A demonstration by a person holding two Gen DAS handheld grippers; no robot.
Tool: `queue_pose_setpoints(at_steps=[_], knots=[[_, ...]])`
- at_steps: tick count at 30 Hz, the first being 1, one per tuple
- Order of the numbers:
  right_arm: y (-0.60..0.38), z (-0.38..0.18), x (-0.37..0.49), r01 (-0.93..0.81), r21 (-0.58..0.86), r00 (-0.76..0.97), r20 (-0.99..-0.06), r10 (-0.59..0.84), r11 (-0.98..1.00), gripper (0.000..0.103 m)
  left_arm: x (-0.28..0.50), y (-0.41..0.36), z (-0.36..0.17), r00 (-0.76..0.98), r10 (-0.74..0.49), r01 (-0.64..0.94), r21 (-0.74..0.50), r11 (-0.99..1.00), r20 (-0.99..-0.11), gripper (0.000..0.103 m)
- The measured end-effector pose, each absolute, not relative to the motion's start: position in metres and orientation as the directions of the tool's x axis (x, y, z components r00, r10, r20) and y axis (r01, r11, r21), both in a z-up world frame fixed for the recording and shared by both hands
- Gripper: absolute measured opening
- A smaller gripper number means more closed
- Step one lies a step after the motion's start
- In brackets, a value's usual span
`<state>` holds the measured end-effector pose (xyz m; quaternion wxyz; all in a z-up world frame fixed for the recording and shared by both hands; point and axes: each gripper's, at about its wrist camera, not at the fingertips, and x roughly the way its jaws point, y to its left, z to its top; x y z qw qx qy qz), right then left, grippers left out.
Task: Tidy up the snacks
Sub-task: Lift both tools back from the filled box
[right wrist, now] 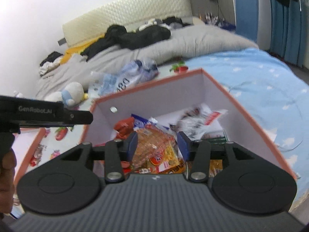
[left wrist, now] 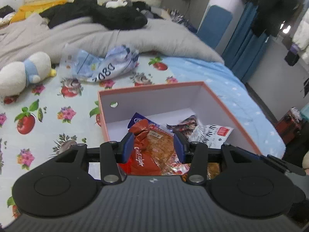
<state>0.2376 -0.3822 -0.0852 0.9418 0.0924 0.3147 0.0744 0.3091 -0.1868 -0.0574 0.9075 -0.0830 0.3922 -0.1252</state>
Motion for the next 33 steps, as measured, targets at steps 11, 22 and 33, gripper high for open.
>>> queue_pose_setpoints(at_steps=[11, 22, 33], knots=[[-0.367, -0.020, 0.174, -0.090, 0.217, 0.869, -0.460, 0.183, 0.972, 0.049, 0.222, -0.151, 0.011, 0.731, -0.329, 0.240, -0.226, 0.944, -0.598, 0.051], [-0.354, 0.004, 0.114, -0.064, 0.216, 0.900, -0.409, 0.149, 0.974, 0.049, 0.147, -0.128, 0.044, 0.773, -0.356, 0.270, -0.236, 0.933, -0.525, 0.051], [-0.351, -0.018, 0.060, 0.019, 0.181, 0.882, -0.466, 0.068, 0.983, 0.049, 0.082, -0.131, 0.030, 0.774, -0.355, 0.276, -0.226, 0.934, -0.524, 0.051]])
